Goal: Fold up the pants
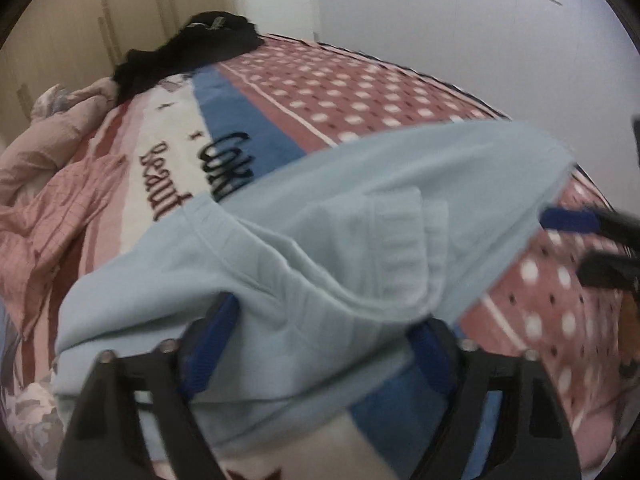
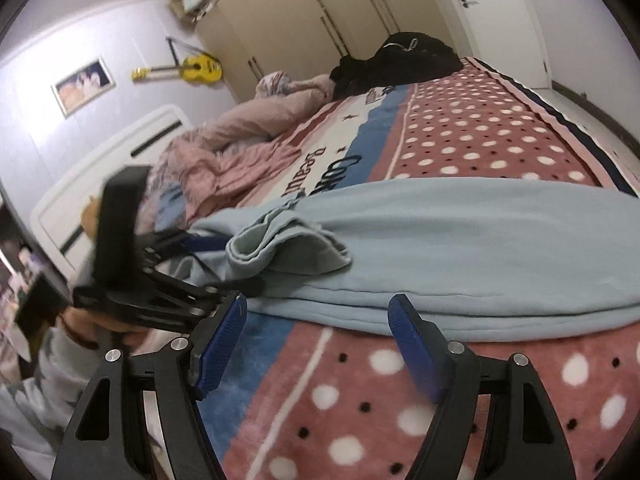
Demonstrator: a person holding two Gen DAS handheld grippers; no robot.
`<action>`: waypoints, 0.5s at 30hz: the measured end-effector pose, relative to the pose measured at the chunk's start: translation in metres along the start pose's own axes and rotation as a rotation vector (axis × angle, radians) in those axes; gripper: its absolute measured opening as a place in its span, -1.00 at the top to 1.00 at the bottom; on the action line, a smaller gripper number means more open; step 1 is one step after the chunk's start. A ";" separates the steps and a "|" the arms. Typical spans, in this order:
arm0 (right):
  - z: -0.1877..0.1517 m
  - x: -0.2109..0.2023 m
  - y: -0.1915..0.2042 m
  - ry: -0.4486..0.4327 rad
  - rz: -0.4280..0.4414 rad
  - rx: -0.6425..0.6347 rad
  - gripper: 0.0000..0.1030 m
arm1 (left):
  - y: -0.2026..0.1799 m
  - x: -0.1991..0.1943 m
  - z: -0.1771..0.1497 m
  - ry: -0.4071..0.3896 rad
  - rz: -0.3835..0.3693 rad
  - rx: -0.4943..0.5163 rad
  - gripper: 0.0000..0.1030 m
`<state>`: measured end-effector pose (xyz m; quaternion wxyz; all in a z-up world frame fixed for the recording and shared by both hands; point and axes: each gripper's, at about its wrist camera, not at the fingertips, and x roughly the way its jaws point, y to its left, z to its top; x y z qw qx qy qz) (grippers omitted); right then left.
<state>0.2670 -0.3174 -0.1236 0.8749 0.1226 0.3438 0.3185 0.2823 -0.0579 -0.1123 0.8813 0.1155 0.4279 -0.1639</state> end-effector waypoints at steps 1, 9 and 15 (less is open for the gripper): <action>-0.001 -0.001 -0.001 -0.004 0.002 0.005 -0.37 | 0.004 -0.001 0.004 -0.007 0.004 -0.025 0.30; 0.007 0.012 0.009 0.001 0.057 -0.015 -0.37 | 0.100 -0.086 0.026 -0.204 -0.017 -0.306 0.75; 0.029 0.064 0.053 0.085 0.171 -0.088 -0.37 | 0.148 -0.147 0.026 -0.280 0.024 -0.347 0.75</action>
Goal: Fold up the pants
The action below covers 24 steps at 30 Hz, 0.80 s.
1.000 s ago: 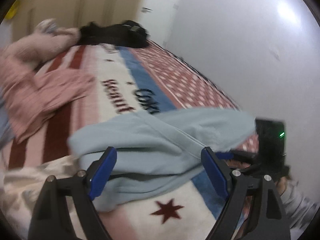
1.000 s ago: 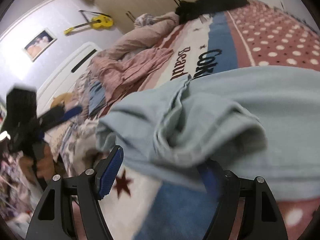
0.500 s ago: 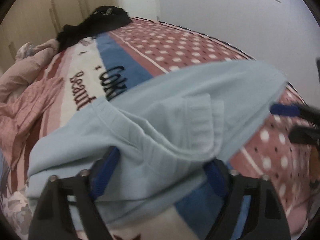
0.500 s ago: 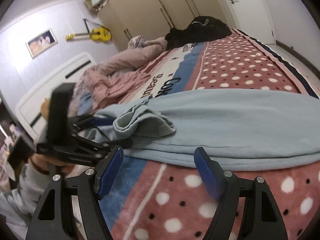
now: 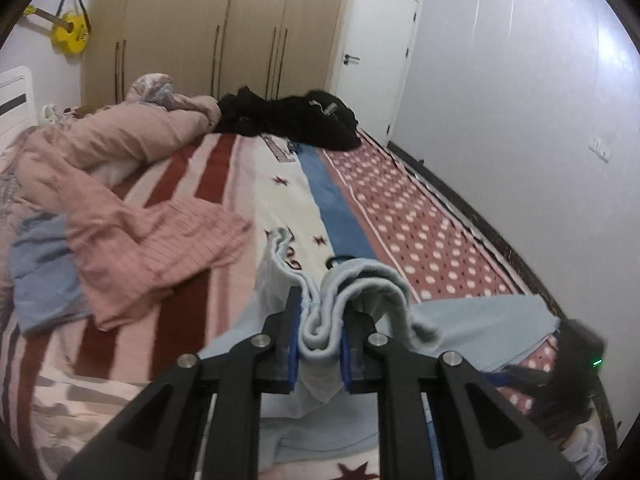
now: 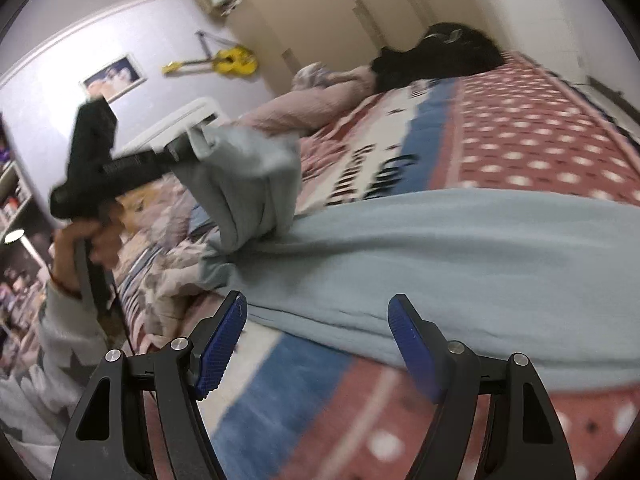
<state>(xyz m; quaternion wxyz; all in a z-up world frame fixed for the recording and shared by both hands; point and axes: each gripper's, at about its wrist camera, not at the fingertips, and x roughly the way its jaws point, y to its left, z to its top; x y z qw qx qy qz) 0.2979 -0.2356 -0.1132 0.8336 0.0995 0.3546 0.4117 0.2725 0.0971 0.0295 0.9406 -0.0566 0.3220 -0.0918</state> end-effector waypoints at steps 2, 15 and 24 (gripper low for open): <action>0.010 0.022 0.015 0.021 0.041 -0.033 -0.37 | 0.006 -0.009 0.006 -0.011 0.017 0.012 0.75; 0.114 0.148 0.048 0.043 0.042 -0.054 -0.37 | 0.021 -0.047 0.010 -0.014 -0.055 0.013 0.76; 0.159 0.166 0.018 0.018 0.045 0.157 -0.37 | -0.002 -0.030 -0.002 0.042 -0.106 0.042 0.76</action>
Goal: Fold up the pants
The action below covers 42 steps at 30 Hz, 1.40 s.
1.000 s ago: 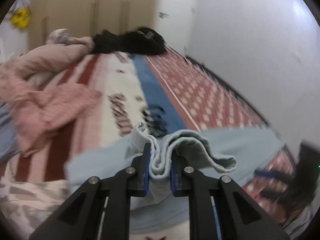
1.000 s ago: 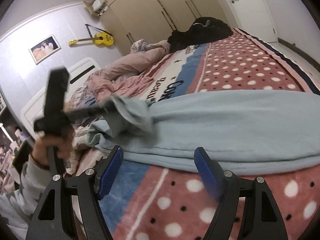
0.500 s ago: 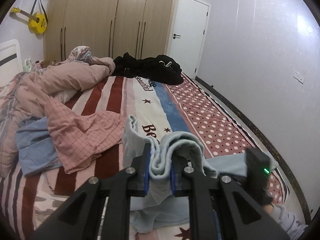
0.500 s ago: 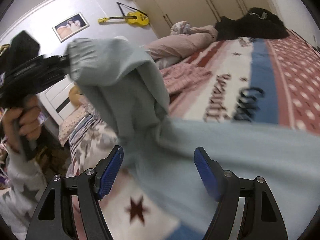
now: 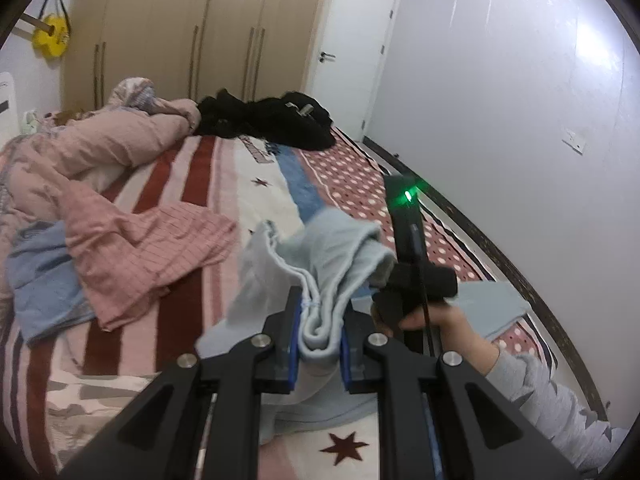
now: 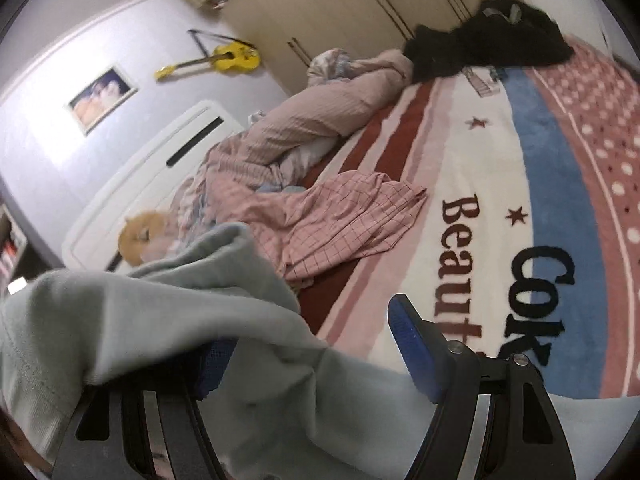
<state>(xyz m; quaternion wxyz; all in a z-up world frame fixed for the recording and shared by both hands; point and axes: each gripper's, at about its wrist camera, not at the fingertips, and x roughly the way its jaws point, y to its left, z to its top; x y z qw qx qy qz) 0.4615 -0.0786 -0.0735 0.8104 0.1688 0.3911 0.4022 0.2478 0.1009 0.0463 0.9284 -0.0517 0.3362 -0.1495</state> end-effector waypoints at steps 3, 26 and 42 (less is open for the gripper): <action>0.004 -0.007 -0.013 0.029 -0.078 0.016 -0.37 | -0.017 0.021 -0.008 0.037 -0.049 0.014 0.76; -0.006 -0.116 -0.156 0.282 -0.417 0.018 -0.37 | -0.120 0.168 -0.076 0.320 -0.246 0.115 -0.38; -0.049 -0.206 -0.114 0.068 -0.565 -0.062 -0.35 | -0.025 0.108 -0.112 0.241 0.225 0.237 -0.38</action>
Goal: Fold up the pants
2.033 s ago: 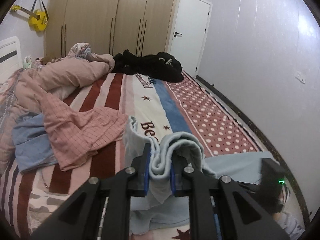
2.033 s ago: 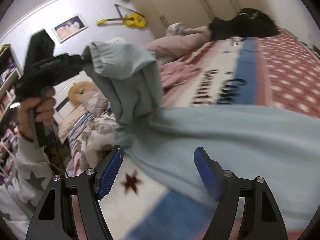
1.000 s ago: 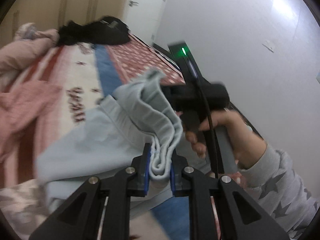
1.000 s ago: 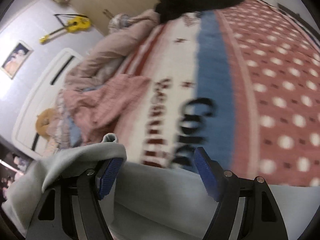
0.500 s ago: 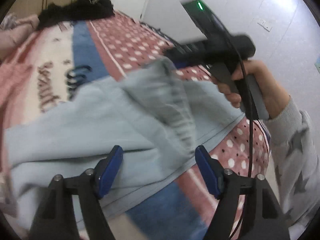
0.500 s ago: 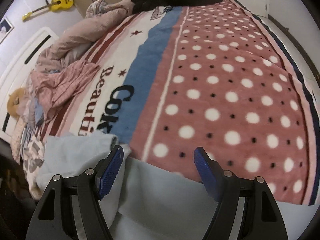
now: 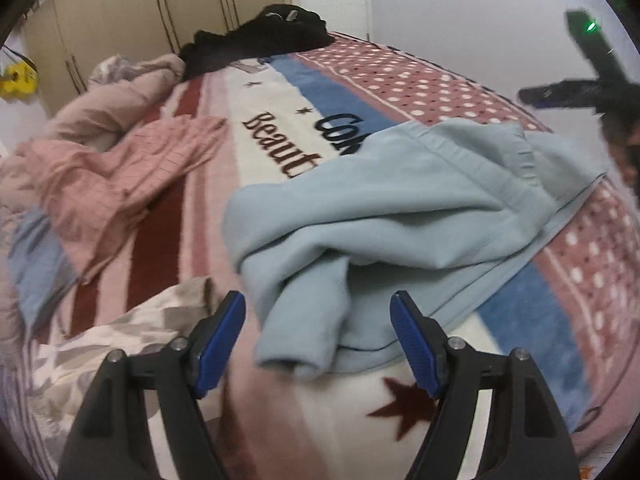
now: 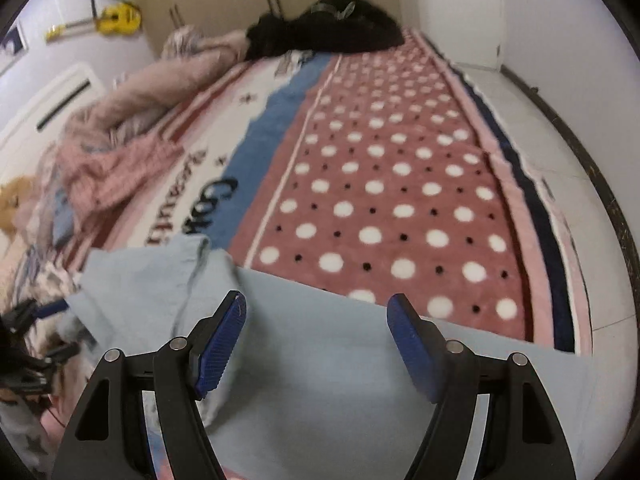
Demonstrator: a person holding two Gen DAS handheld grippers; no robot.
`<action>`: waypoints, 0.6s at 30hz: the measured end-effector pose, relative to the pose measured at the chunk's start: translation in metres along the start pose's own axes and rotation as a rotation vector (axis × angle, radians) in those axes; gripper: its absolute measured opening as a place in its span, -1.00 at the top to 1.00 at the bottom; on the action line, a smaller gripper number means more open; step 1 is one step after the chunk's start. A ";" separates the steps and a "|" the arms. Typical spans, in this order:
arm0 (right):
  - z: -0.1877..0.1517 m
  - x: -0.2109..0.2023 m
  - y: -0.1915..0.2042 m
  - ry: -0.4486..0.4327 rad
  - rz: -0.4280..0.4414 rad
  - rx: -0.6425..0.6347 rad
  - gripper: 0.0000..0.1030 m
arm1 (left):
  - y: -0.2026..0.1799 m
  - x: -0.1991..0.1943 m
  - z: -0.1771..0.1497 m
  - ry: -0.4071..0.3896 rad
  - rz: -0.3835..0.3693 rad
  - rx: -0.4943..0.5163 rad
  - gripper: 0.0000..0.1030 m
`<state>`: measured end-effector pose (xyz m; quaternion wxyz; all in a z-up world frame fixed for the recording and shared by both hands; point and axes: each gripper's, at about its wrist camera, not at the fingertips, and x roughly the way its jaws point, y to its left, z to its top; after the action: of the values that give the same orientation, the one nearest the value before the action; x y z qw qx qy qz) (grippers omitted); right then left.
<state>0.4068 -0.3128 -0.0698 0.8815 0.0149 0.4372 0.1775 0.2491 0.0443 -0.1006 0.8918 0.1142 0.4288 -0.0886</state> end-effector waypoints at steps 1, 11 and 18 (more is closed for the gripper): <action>-0.002 -0.007 0.006 -0.017 0.025 -0.009 -0.36 | -0.001 0.001 -0.001 -0.006 0.011 0.003 -0.34; -0.041 0.043 0.086 0.165 0.259 -0.153 -0.35 | 0.009 0.014 0.001 -0.017 0.092 -0.070 0.76; -0.061 0.049 0.087 0.117 0.347 -0.097 0.92 | 0.020 -0.004 -0.026 -0.029 0.166 -0.127 0.81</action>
<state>0.3605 -0.2230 -0.1288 0.8104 0.0369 0.4697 0.3482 0.2327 0.0710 -0.1102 0.9075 0.0913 0.4097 0.0112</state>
